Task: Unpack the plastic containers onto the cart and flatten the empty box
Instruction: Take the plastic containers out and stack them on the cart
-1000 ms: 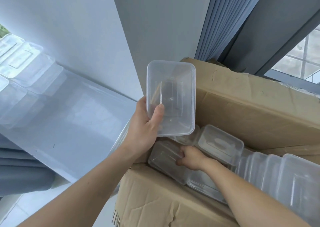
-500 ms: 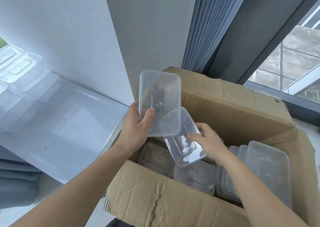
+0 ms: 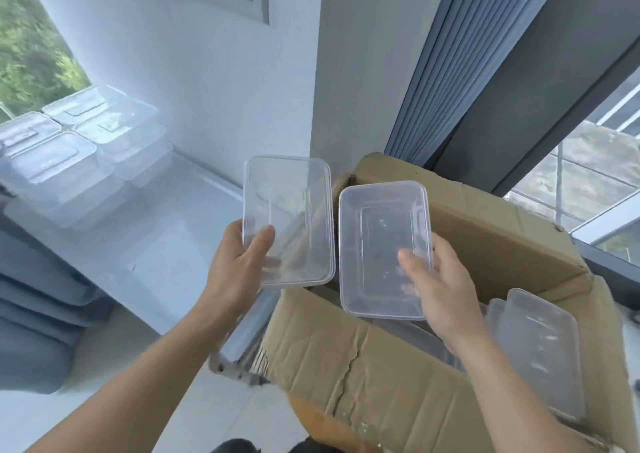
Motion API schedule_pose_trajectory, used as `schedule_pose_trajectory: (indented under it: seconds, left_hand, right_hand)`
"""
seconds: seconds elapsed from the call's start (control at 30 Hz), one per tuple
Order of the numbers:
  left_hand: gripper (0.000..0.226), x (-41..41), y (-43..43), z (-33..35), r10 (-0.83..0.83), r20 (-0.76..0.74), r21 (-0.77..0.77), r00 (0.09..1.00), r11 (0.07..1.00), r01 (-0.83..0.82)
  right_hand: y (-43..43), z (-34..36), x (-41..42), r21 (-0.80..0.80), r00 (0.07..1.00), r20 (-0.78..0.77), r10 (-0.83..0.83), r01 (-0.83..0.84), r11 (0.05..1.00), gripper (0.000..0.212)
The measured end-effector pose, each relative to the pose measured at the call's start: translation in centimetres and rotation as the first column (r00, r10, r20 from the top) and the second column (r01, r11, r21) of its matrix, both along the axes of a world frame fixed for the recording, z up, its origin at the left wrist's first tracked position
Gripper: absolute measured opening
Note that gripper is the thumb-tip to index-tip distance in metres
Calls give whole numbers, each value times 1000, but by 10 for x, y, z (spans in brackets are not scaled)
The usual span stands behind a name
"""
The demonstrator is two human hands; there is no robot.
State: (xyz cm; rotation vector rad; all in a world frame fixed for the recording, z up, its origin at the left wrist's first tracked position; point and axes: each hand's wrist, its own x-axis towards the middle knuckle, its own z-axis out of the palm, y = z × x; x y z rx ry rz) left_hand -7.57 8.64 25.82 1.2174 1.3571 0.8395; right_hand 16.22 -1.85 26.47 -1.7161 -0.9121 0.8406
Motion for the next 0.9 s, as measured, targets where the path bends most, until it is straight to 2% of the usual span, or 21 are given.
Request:
schedule_pose_trajectory:
  seconds: [0.1,0.23,0.3,0.37,0.47,0.53,0.6,0.77,0.9]
  left_hand:
    - [32,-46,-6,2,29,8,10,1000,1000,-29]
    - [23,-129,-15,0,92,33,-26,995,996,-91]
    - [16,-175,-20,-1,120,35,-38,992,992,-119]
    - [19,-216,-25,-2,145,19,-43,989,989,-144]
    - [29,-271,-36,-3,185,9,-54,983,981,-184]
    - [19,-303,-41,-5,220,15,-65,975,974,-218]
    - [14,-328,-41,-6,250,15,-69,968,966,-248]
    - [18,-363,-23,-8,285,7,-78,959,956,-283]
    - [22,-376,7,-13,289,-20,-77,957,954,-289]
  right_hand:
    - [4,9,-44,32,999,0,44,-44,999,27]
    - [13,16,-122,46,992,-12,125,-124,991,33]
    - [18,16,-164,53,989,-17,148,-147,988,26]
    - [23,14,-203,67,986,-29,161,-159,985,20]
    - [31,8,-256,71,976,-78,201,-196,978,24]
    - [37,5,-287,50,965,-80,251,-247,968,31]
    - [44,3,-311,36,957,-82,278,-276,960,28]
    - [71,1,-349,21,951,-61,304,-303,953,14]
    - [101,-5,-365,22,949,-78,307,-306,952,31]
